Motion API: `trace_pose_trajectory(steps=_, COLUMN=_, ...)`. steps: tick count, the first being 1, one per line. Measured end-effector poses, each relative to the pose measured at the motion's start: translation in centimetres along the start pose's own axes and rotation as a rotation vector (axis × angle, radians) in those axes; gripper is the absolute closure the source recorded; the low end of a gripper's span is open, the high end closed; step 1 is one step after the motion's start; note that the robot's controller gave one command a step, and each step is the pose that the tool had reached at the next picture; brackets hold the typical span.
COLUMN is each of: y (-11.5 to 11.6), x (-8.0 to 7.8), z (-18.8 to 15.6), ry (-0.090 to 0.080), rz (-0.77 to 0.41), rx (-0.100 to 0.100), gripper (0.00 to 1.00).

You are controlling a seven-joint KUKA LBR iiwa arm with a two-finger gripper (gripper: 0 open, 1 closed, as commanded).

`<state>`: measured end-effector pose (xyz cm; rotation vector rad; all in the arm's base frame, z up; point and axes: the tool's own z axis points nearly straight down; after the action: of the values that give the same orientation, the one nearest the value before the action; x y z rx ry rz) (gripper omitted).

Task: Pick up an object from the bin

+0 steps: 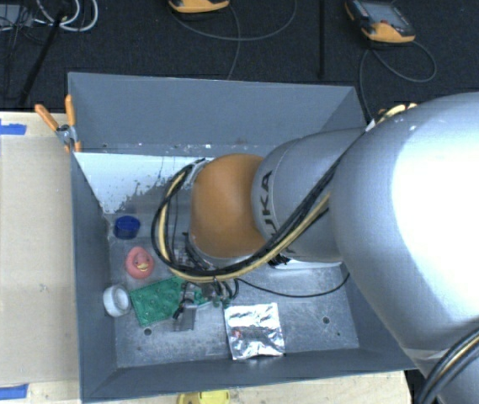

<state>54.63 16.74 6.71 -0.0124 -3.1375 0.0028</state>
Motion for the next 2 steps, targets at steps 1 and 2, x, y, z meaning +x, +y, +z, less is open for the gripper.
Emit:
trace_pose_trajectory(steps=1, y=-0.03, x=0.03, z=0.08, ry=0.002, rz=0.002, rx=0.001, gripper=0.0)
trace_pose_trajectory(steps=2, y=-0.02, x=-0.01, z=0.02, ry=0.001, rz=0.003, rx=0.0, gripper=1.0)
